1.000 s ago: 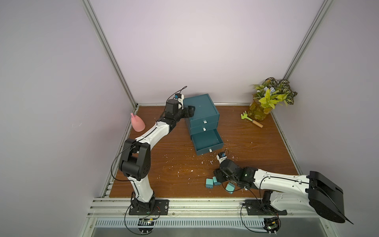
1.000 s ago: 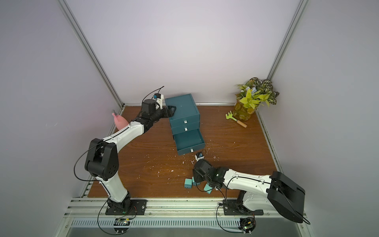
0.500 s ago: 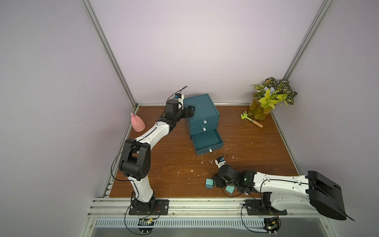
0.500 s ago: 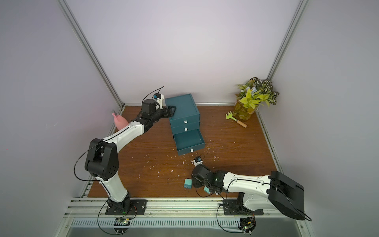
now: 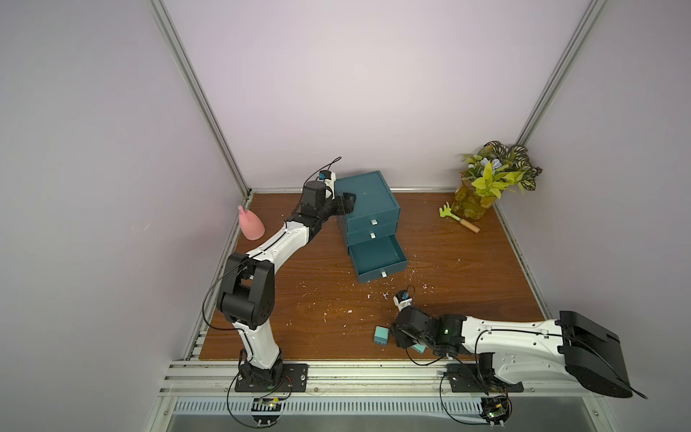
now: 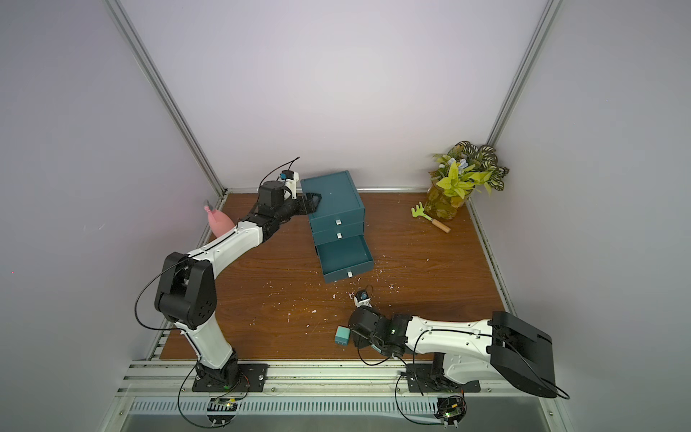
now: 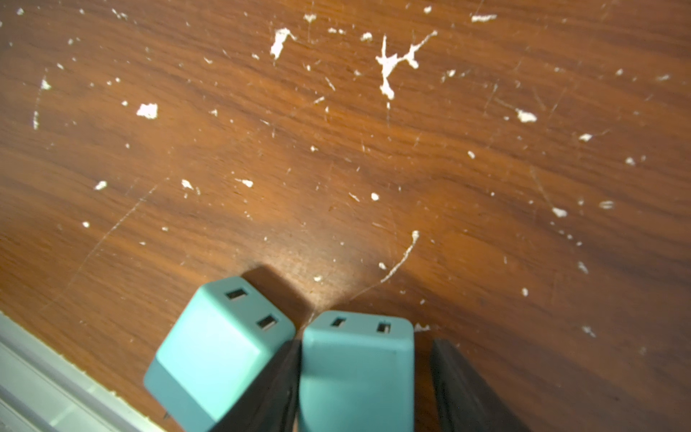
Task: Place the plugs into the drawer by color
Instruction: Pick up the plug from the center of the board.
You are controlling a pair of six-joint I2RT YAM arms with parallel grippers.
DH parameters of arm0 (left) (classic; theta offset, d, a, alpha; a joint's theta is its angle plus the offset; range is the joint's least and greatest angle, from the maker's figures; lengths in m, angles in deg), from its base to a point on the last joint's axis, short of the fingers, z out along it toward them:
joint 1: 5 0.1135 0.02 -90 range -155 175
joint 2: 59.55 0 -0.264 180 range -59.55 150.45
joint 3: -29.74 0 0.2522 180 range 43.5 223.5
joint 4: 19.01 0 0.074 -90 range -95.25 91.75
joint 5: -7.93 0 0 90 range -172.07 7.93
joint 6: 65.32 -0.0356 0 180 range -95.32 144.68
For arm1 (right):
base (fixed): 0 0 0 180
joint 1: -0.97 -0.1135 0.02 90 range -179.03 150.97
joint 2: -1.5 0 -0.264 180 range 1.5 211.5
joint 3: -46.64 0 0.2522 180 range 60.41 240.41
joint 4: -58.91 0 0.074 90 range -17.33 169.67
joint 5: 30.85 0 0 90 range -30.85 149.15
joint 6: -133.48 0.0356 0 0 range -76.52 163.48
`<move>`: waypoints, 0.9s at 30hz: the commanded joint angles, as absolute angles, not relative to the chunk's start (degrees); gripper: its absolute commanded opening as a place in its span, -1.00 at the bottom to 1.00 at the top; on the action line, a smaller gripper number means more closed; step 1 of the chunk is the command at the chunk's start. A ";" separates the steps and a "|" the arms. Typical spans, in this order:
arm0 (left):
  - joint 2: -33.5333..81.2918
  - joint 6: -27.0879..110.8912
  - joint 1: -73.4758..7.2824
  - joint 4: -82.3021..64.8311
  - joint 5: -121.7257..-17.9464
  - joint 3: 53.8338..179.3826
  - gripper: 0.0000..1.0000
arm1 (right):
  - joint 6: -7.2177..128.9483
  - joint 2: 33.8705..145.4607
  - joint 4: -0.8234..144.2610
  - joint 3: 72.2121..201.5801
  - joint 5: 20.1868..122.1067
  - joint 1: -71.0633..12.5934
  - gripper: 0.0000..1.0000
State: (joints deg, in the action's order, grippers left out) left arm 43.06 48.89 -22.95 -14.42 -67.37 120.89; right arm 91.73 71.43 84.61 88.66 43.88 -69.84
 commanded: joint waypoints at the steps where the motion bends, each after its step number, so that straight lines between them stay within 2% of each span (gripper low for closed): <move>1: 43.81 47.70 -23.89 -9.12 -68.59 118.94 0.64 | 92.70 72.09 85.69 89.50 41.70 -70.22 0.16; 7: 43.85 47.62 -23.94 -9.12 -68.80 119.00 0.64 | 92.61 72.81 85.77 89.67 41.65 -70.22 0.08; 13: 44.07 47.62 -23.90 -9.12 -68.75 119.01 0.64 | 92.52 75.31 86.56 90.11 41.05 -70.22 0.10; 20: 44.59 47.43 -23.91 -8.99 -69.01 119.09 0.64 | 91.47 72.59 86.91 91.72 36.90 -70.02 -0.13; 27: 44.75 47.45 -23.92 -9.03 -69.14 119.18 0.64 | 81.64 73.03 85.94 99.15 36.03 -63.11 -0.16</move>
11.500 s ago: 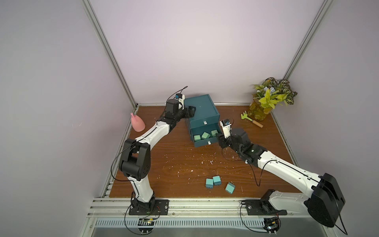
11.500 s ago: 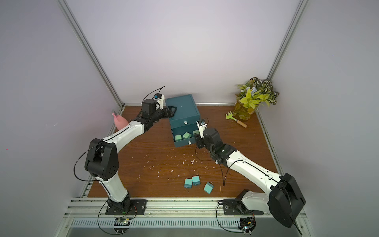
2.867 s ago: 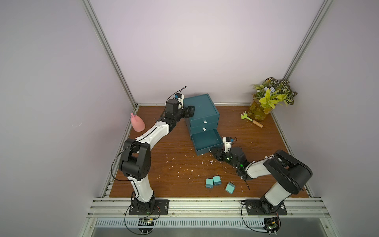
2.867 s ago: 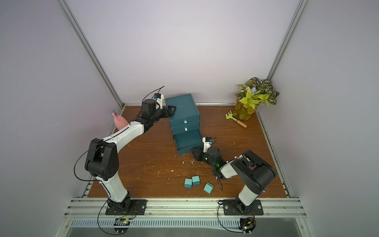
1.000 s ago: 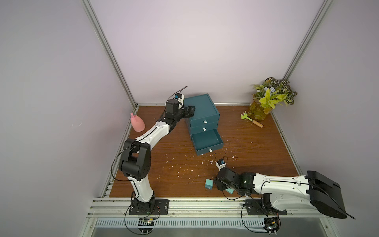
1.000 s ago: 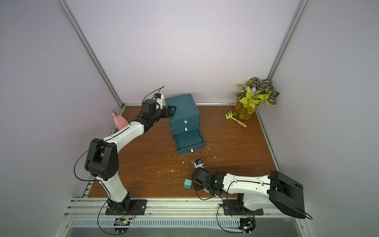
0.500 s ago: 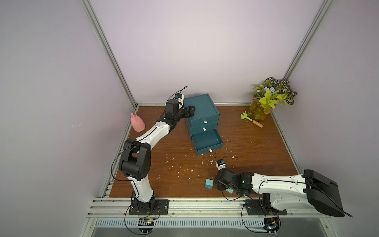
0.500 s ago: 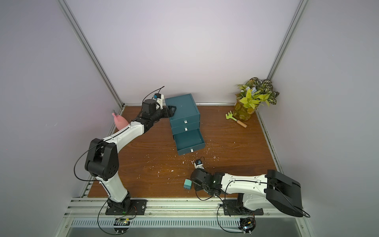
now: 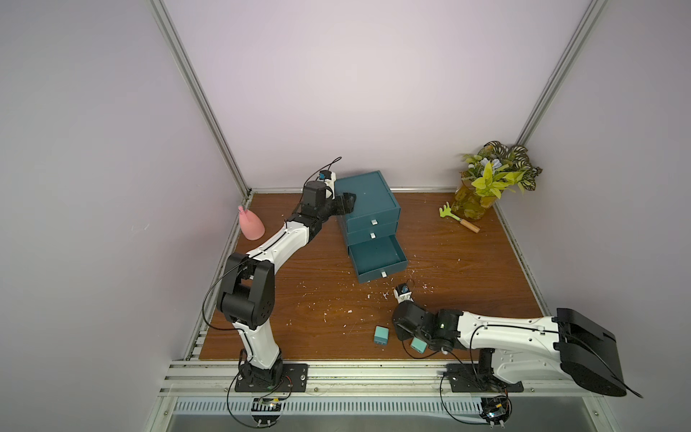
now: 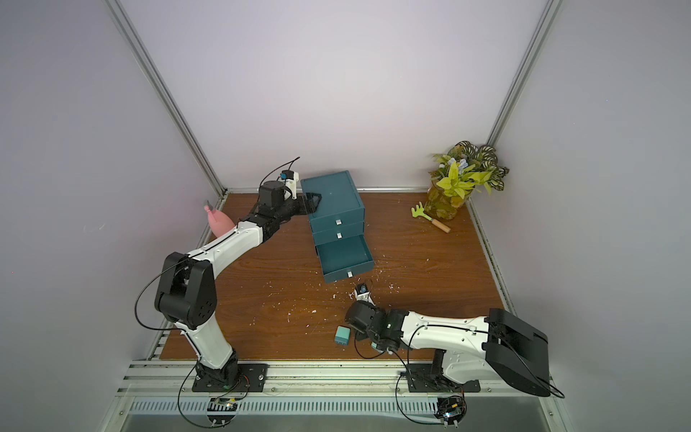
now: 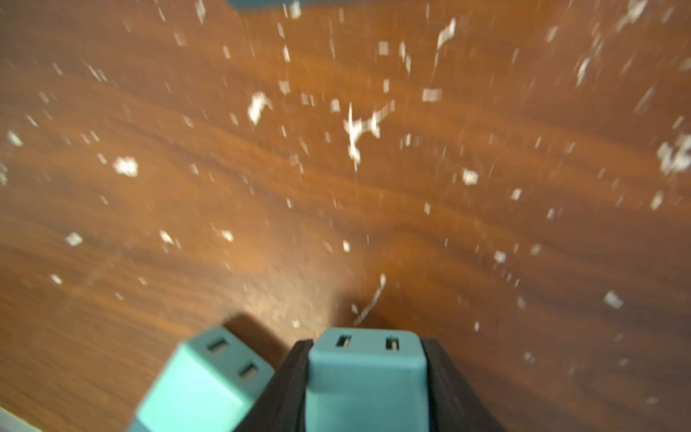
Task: Place the plugs into the drawer by color
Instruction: Pick up the plug from the center of the board, then place the plug in the drawer.
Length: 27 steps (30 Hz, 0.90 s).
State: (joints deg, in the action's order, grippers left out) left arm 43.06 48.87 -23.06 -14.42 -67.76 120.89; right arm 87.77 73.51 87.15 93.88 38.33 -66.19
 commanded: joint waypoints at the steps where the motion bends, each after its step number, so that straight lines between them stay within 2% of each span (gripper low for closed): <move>1: 44.77 47.45 -23.89 -9.03 -69.17 119.18 0.65 | 79.86 73.60 85.06 100.62 36.62 -61.48 -0.16; 5: 44.29 47.04 -23.89 -8.87 -69.64 119.18 0.65 | 72.32 78.79 79.46 107.83 39.20 -56.14 -0.17; 12: 43.87 46.46 -23.83 -8.64 -70.29 119.22 0.64 | 65.42 93.51 74.15 121.81 38.96 -53.74 -0.17; 19: 43.72 46.74 -23.63 -8.68 -69.85 119.18 0.65 | 68.51 103.58 72.28 129.19 36.57 -53.26 -0.24; 27: 43.81 47.07 -23.63 -8.68 -69.33 119.27 0.65 | 71.55 107.20 69.86 129.75 35.94 -53.12 -0.23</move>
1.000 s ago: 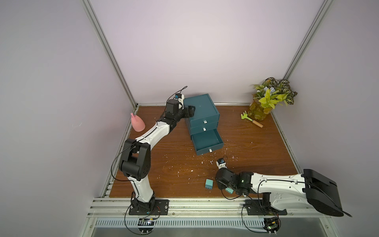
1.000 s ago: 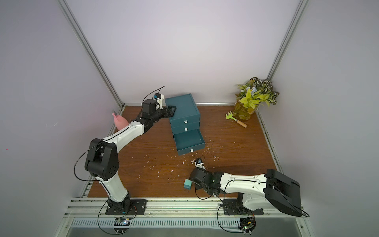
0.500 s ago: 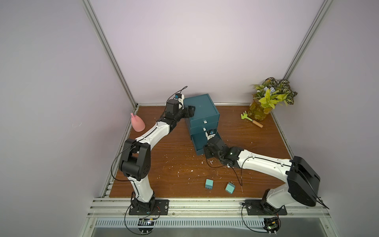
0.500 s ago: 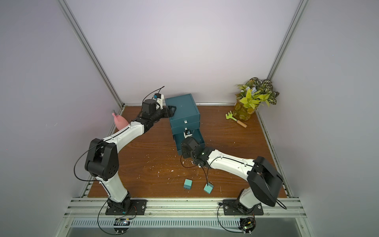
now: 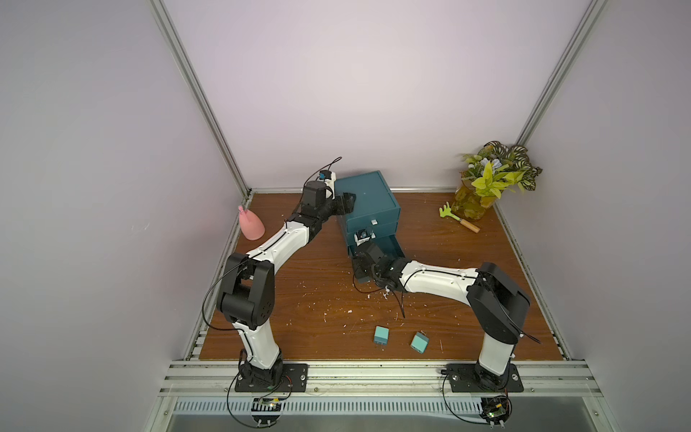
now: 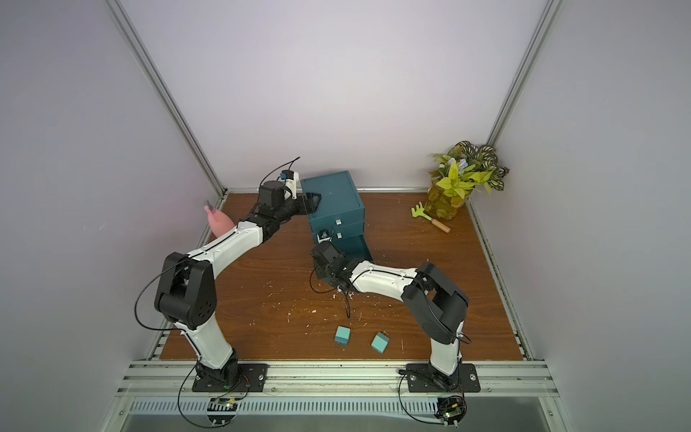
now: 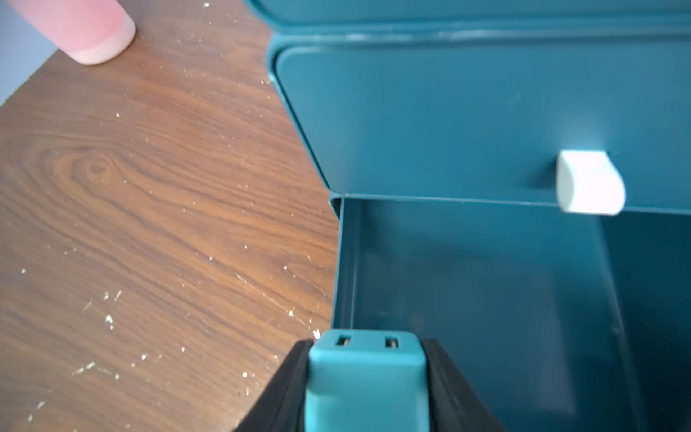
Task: Place the plugs into the drawer by color
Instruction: Place the plug in the drawer.
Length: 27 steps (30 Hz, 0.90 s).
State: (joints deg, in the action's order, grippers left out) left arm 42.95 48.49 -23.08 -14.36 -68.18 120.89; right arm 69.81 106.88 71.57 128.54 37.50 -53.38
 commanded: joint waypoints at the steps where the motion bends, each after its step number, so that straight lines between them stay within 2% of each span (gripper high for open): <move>1: 43.74 47.08 -23.63 -8.68 -69.33 119.27 0.65 | 71.81 107.55 69.86 129.62 36.05 -53.17 -0.22; 17: 43.37 46.86 -23.72 -8.59 -69.79 119.26 0.65 | 73.50 108.29 69.33 128.72 44.16 -50.89 -0.05; 27: 42.69 46.74 -23.72 -8.59 -70.07 119.27 0.65 | 72.71 106.84 71.84 128.96 48.77 -49.14 0.26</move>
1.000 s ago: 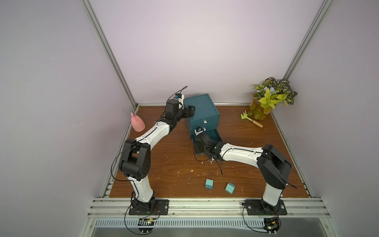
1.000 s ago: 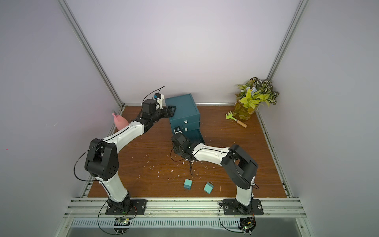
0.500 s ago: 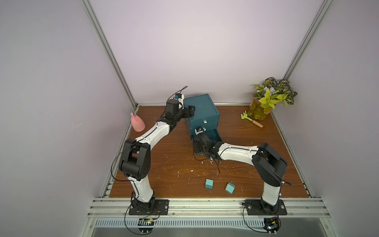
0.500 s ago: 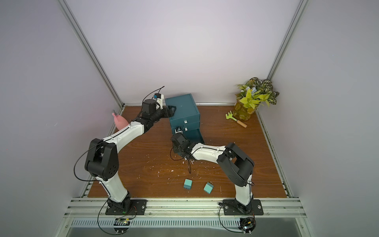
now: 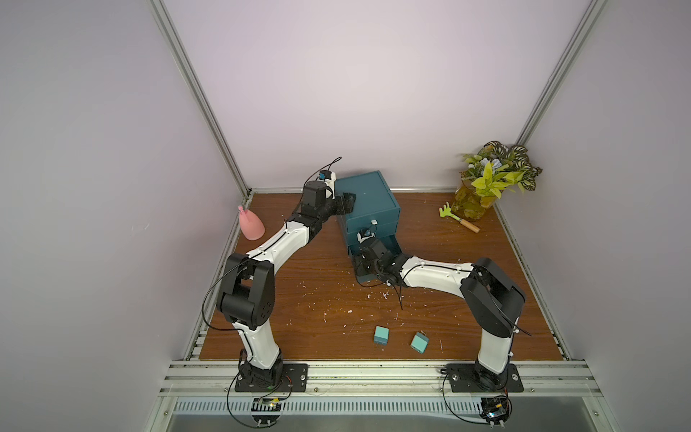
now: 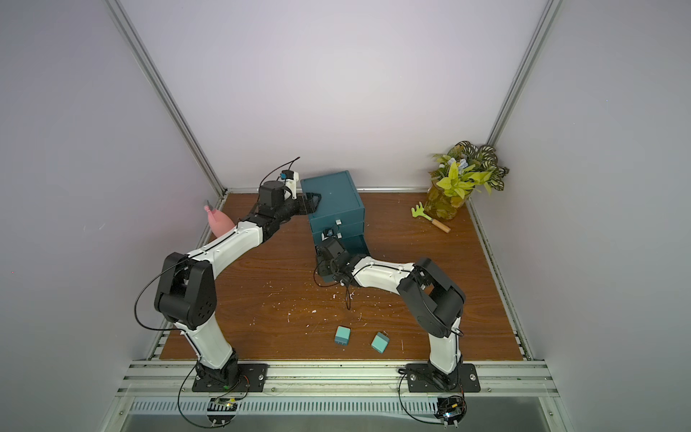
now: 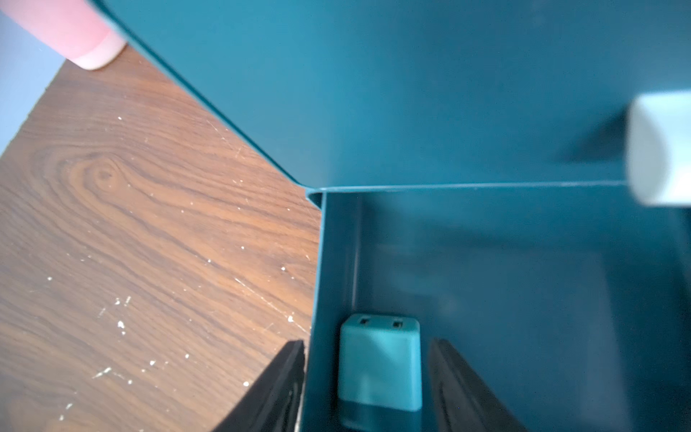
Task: Place the plugs into the drawer by color
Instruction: Place the plug in the drawer.
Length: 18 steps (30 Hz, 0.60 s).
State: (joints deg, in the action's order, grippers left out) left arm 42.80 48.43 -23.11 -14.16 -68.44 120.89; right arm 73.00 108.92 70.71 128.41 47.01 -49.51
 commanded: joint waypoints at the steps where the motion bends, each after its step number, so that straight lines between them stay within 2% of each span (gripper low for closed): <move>1: 42.62 46.78 -23.72 -8.57 -70.02 119.27 0.65 | 72.46 106.59 72.18 129.05 49.01 -49.13 0.28; 9: 42.32 46.56 -23.72 -8.47 -70.11 119.18 0.65 | 65.50 98.28 78.10 128.79 49.26 -49.11 0.31; 14: 42.34 46.65 -23.72 -8.59 -70.02 119.18 0.65 | 60.88 89.18 82.05 121.07 48.34 -51.47 0.31; 18: 42.46 46.85 -23.72 -8.57 -69.94 119.17 0.65 | 61.12 81.58 84.58 111.74 46.87 -56.86 0.33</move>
State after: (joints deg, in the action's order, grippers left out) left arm 42.60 48.25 -23.26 -14.01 -69.09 120.80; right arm 63.01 84.33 79.65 116.11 48.27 -53.69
